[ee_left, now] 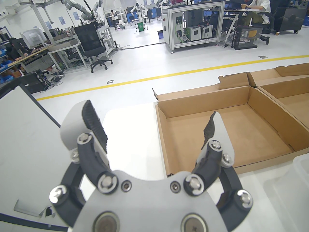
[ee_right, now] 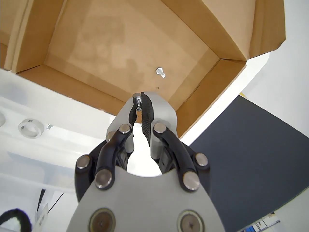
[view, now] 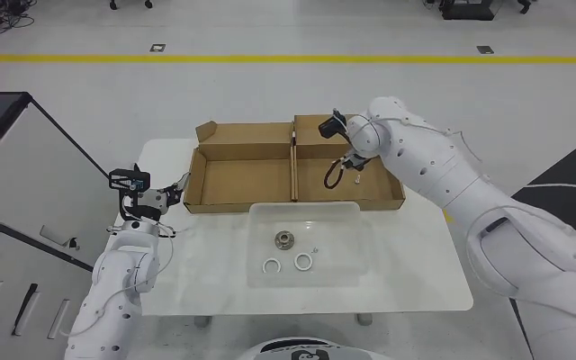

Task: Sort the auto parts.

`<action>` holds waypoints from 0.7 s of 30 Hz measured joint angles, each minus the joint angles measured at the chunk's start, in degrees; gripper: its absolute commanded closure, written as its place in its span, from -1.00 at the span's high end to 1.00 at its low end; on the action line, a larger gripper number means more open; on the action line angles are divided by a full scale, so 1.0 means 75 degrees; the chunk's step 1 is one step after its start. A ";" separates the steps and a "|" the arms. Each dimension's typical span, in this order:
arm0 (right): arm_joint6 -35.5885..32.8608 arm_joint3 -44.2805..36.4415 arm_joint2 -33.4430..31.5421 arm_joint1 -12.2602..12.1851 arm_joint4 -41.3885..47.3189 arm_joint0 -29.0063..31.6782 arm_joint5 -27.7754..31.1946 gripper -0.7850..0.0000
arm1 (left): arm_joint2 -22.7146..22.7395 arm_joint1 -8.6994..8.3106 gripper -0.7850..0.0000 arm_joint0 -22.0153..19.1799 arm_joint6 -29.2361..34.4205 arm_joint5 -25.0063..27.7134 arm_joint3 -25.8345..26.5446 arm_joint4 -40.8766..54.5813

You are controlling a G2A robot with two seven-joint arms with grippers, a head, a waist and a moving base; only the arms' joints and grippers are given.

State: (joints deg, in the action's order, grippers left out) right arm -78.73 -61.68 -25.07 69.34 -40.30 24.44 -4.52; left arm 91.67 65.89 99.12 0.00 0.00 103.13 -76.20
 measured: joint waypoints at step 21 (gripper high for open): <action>0.1244 0.2565 0.0634 0.1385 0.0015 0.0169 -0.0639 -1.00 | 0.0000 0.0000 1.00 0.0000 0.0000 0.0000 0.0000 0.0000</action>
State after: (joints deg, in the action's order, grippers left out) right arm -69.41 -42.45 -20.32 79.73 -40.19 25.71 -9.31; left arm 91.67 65.89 99.12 0.00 0.00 103.13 -76.20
